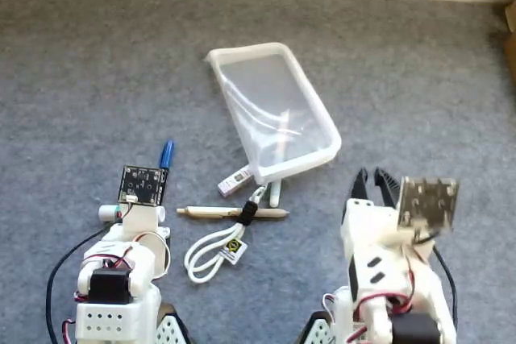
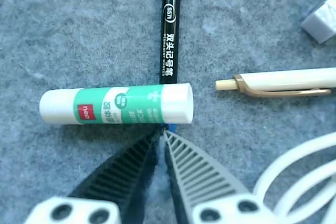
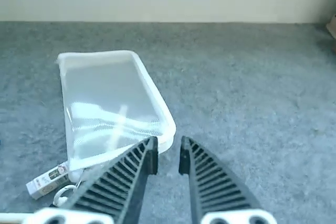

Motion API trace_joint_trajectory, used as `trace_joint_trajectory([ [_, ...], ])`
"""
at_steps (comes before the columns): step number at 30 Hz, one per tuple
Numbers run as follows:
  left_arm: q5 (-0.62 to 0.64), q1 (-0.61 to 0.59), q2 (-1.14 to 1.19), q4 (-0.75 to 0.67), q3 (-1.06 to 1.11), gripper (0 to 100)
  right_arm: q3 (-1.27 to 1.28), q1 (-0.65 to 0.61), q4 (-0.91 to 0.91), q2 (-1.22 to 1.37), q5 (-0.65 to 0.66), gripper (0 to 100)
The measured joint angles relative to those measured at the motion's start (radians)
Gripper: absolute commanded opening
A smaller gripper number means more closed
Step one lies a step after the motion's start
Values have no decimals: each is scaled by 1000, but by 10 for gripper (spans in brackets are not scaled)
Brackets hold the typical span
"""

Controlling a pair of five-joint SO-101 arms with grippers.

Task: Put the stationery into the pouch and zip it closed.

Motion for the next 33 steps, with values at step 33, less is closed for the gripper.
trace_joint_trajectory([
  [33,0,0,0,0,0,7,-129,-643,-336,1085,-295,217],
])
